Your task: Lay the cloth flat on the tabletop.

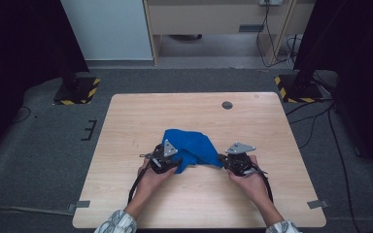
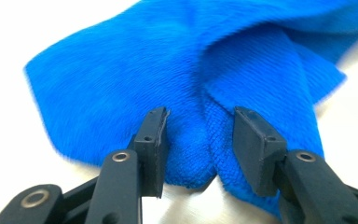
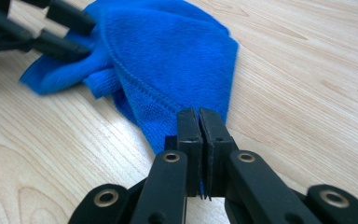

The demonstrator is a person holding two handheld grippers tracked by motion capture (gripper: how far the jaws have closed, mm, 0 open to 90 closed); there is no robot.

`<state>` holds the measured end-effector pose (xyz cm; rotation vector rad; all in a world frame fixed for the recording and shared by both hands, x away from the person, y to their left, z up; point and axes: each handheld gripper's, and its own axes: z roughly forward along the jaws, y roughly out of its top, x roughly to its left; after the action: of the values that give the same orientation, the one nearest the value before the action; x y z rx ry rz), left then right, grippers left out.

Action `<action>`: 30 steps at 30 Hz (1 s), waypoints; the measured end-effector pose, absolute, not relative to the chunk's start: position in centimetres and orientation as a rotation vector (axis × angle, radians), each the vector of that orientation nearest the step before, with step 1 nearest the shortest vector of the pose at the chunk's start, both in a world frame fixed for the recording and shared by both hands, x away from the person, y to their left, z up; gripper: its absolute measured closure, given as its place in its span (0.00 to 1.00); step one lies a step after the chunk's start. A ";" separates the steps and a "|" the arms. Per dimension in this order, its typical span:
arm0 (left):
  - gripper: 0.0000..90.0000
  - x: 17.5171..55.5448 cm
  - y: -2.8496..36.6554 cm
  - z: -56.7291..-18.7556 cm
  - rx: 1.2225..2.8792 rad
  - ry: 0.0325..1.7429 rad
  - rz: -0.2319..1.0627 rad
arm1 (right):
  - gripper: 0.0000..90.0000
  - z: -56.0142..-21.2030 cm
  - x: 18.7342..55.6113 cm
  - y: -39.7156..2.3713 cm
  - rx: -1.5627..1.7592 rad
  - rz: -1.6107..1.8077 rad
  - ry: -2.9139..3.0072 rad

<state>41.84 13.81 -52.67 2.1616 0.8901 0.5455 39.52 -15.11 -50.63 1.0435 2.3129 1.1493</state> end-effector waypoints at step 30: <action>0.70 36.9 14.5 -52.4 2.248 0.759 0.400 | 0.98 -50.4 39.5 -15.7 1.064 1.170 2.289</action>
<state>36.89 14.46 -52.43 2.2481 0.7589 0.4002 39.52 -15.69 -50.36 1.0645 2.2892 1.1699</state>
